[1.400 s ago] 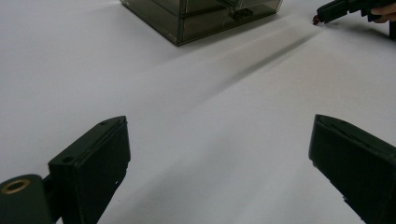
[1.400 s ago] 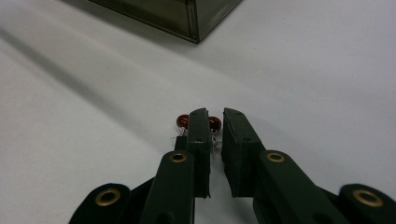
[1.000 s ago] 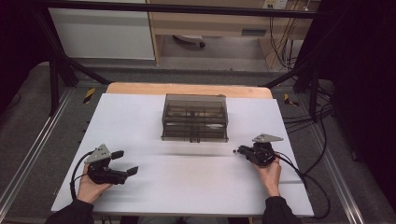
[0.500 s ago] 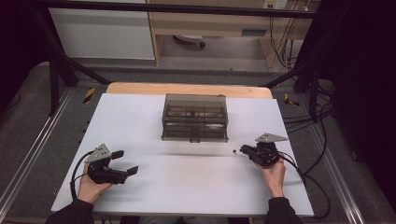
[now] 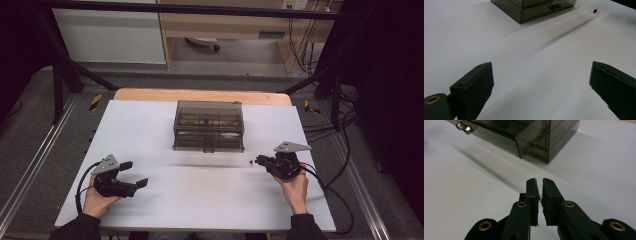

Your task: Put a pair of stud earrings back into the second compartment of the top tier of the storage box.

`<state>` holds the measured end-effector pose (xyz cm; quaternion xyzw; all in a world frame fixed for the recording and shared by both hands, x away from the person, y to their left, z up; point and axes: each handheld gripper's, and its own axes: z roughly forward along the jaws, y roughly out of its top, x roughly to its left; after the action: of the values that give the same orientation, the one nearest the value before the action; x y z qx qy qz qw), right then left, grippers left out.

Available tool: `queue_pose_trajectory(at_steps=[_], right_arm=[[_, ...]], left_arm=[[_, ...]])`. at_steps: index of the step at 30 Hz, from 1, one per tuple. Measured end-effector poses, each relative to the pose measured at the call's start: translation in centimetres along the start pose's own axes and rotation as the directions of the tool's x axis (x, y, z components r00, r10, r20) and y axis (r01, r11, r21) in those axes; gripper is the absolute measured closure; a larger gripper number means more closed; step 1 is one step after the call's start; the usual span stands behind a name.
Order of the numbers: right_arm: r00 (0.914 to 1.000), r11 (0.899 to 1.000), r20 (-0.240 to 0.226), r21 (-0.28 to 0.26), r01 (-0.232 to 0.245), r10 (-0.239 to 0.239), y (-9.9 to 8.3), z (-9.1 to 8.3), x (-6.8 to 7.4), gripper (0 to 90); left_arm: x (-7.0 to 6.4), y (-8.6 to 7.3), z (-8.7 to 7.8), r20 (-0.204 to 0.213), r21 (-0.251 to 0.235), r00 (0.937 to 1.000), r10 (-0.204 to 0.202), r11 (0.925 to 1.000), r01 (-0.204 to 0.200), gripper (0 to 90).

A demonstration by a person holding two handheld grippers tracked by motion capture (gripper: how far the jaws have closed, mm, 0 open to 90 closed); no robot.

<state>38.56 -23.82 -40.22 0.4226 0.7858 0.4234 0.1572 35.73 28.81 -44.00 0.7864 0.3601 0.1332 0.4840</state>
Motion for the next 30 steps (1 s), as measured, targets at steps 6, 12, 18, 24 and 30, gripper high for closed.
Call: queue_pose_trajectory(at_steps=[6, 12, 18, 24, 30], right_arm=[[0.9996, 1.000, -0.022, 0.000, 0.017, -0.017, 1.2, -0.9, 1.0, 83.9], [0.9975, 0.999, -0.058, -0.020, 0.039, -0.040, 2.6, -1.7, 2.5, 83.9], [0.9945, 0.998, -0.085, -0.024, 0.059, -0.061, 4.4, -1.5, 4.2, 84.0], [0.9907, 0.996, -0.105, -0.029, 0.084, -0.087, 6.4, -0.8, 5.6, 83.9], [0.9893, 0.995, -0.107, -0.024, 0.097, -0.099, 7.9, 0.7, 6.5, 83.9]], left_arm=[[0.0, 0.0, 0.0, -0.001, 0.002, 1.0000, 0.001, 1.0000, -0.001, 4.9], [0.0, -0.1, 0.1, -0.001, 0.007, 1.0000, 0.003, 1.0000, -0.003, 4.9], [0.0, -0.1, 0.1, 0.000, 0.007, 1.0000, 0.003, 1.0000, -0.003, 4.9], [-0.1, -0.1, 0.1, 0.001, 0.007, 1.0000, 0.005, 1.0000, -0.005, 4.9], [0.0, -0.1, 0.0, 0.001, 0.008, 1.0000, 0.004, 1.0000, -0.004, 4.9]])
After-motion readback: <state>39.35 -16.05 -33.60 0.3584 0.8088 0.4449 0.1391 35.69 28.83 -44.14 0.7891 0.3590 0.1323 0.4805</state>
